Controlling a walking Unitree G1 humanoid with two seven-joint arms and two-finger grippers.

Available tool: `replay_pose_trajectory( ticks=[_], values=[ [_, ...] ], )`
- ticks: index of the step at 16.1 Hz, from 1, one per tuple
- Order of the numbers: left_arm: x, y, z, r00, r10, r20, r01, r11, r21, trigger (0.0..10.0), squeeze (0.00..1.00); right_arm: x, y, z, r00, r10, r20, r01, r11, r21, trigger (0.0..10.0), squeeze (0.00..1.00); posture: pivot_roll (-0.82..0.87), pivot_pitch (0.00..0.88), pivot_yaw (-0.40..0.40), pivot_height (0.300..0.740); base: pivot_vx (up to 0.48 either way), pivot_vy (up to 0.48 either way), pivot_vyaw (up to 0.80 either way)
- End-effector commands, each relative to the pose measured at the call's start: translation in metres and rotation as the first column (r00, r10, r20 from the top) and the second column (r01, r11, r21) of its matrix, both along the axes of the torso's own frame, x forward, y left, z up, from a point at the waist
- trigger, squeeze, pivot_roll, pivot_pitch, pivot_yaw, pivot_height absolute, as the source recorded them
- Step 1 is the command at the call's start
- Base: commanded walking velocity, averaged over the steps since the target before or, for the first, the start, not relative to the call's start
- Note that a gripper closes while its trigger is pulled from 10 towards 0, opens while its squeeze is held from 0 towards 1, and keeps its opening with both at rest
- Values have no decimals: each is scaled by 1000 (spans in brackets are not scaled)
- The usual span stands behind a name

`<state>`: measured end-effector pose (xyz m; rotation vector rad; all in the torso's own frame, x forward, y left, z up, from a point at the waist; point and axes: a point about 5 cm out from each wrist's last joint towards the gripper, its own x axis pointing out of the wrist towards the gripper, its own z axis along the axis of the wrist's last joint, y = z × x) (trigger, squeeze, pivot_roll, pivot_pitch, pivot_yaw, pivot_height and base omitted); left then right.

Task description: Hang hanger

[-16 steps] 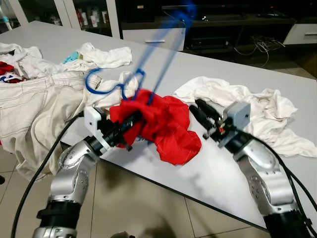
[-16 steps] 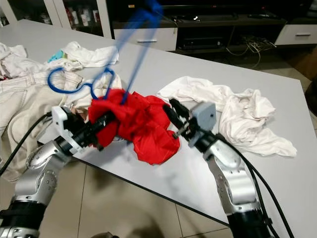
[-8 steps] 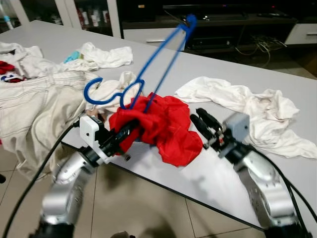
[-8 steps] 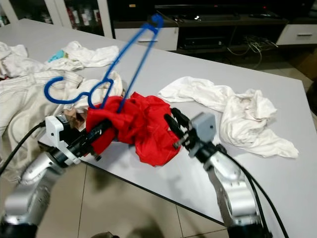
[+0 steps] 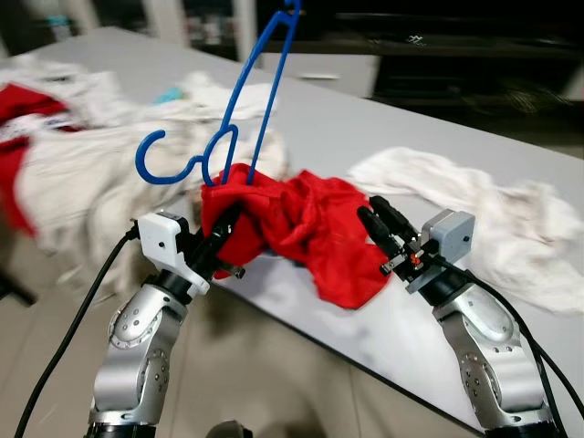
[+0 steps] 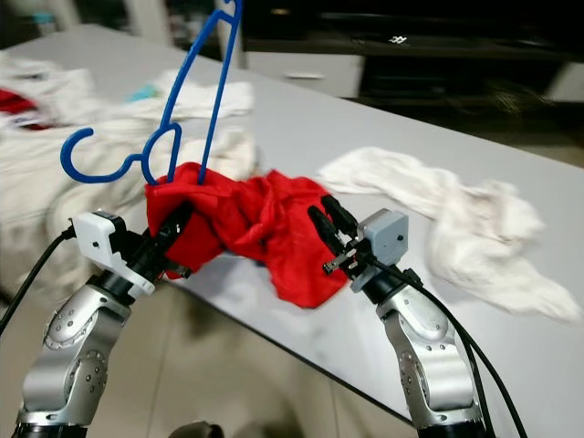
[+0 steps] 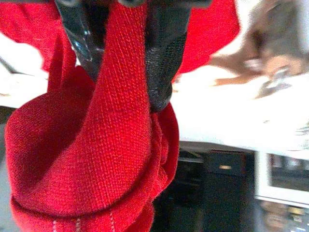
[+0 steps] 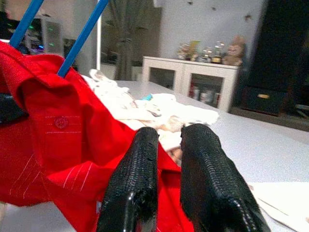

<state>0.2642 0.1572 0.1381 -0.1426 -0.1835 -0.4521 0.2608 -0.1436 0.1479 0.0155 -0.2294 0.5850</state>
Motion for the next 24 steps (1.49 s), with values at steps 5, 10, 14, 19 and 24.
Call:
replay_pose_trajectory(
  ticks=[5,10,14,19,24],
  values=[
    [-4,-19,7,998,-43,50,41,999,35,10000,0,1,-2,5,1000,-11,15,11,999,31,10000,0,-34,0,23,740,0,0,800],
    [-1,-27,14,995,-51,91,46,997,57,10000,0,3,-1,7,1000,-7,21,6,1000,29,10000,0,-29,0,19,740,0,0,799],
    [0,-33,16,992,-55,112,47,996,77,10000,0,7,-4,11,998,-50,47,49,998,40,10000,0,-28,0,17,740,0,0,789],
    [3,-37,20,988,-62,139,50,995,89,10000,0,13,-12,13,989,-134,61,133,991,31,10000,0,-30,0,16,740,0,0,781],
    [2,-39,21,986,-77,146,63,994,94,10000,0,14,-13,13,987,-147,68,145,989,24,10000,0,-33,0,17,740,0,0,781]
  ],
)
